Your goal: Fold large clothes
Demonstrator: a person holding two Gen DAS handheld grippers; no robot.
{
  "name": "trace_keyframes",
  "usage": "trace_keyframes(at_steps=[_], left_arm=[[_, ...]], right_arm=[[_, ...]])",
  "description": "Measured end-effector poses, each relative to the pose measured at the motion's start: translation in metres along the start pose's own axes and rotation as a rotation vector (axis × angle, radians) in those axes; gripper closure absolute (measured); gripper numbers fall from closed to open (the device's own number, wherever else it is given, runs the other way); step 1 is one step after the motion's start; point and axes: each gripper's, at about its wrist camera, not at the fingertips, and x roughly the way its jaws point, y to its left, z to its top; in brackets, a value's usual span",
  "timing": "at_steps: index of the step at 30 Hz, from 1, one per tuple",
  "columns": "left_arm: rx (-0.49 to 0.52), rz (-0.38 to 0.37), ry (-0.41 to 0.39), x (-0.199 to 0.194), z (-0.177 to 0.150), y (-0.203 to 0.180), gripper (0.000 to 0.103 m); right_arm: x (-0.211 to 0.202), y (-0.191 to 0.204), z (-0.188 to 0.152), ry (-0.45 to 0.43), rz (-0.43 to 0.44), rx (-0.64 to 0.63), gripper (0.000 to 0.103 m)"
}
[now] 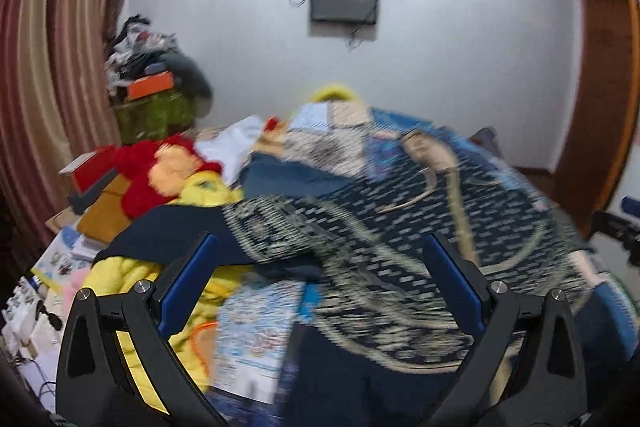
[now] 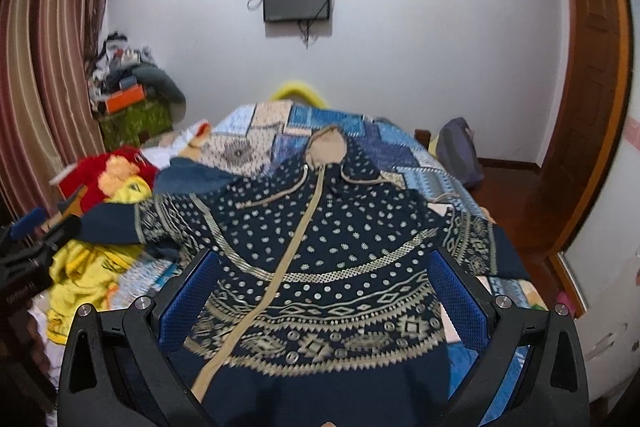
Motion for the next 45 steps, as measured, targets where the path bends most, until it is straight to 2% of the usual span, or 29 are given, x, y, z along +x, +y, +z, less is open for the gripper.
trace_keyframes(at_steps=[6, 13, 14, 19, 26, 30, 31, 32, 33, 35, 37, 39, 42, 43, 45], left_arm=[[-0.085, 0.047, 0.165, 0.071, -0.021, 0.069, 0.000], [-0.241, -0.003, 0.276, 0.128, -0.033, 0.130, 0.001], [-0.272, -0.017, 0.291, 0.138, -0.035, 0.139, 0.005], [-0.401, -0.075, 0.362, 0.176, -0.044, 0.164, 0.017], [-0.582, -0.074, 0.452, 0.217, -0.062, 0.194, 0.030], [-0.633, -0.093, 0.433, 0.217, -0.063, 0.200, 0.030], [-0.635, -0.088, 0.417, 0.217, -0.061, 0.202, 0.034], [-0.625, -0.071, 0.401, 0.217, -0.058, 0.203, 0.043], [-0.598, -0.029, 0.389, 0.217, -0.052, 0.203, 0.049], [-0.525, 0.054, 0.369, 0.219, -0.041, 0.203, 0.075], [-0.414, 0.174, 0.339, 0.220, -0.027, 0.195, 0.084], [-0.298, 0.245, 0.307, 0.221, -0.011, 0.181, 0.091], [-0.195, 0.271, 0.250, 0.217, 0.017, 0.161, 0.095], [-0.177, 0.261, 0.226, 0.215, 0.030, 0.153, 0.097], [-0.164, 0.191, 0.176, 0.210, 0.058, 0.137, 0.099]], right_arm=[[0.083, 0.006, 0.006, 0.128, 0.046, -0.067, 0.000], [0.171, 0.019, 0.006, 0.318, 0.061, -0.148, 0.000], [0.182, 0.022, 0.005, 0.337, 0.061, -0.159, 0.000], [0.218, 0.031, 0.008, 0.374, 0.059, -0.199, 0.000], [0.237, 0.038, 0.017, 0.390, 0.102, -0.214, 0.000], [0.233, 0.047, 0.014, 0.383, 0.122, -0.248, 0.000], [0.232, 0.049, 0.013, 0.381, 0.123, -0.255, 0.000], [0.231, 0.050, 0.011, 0.380, 0.125, -0.263, 0.000], [0.230, 0.052, 0.009, 0.380, 0.124, -0.272, 0.000], [0.228, 0.054, 0.006, 0.383, 0.117, -0.290, 0.000], [0.225, 0.054, 0.005, 0.381, 0.113, -0.302, 0.000], [0.220, 0.053, 0.004, 0.373, 0.109, -0.311, 0.000], [0.213, 0.046, 0.006, 0.358, 0.095, -0.312, 0.000], [0.211, 0.042, 0.007, 0.354, 0.089, -0.309, 0.000], [0.206, 0.032, 0.010, 0.346, 0.076, -0.296, 0.000]])
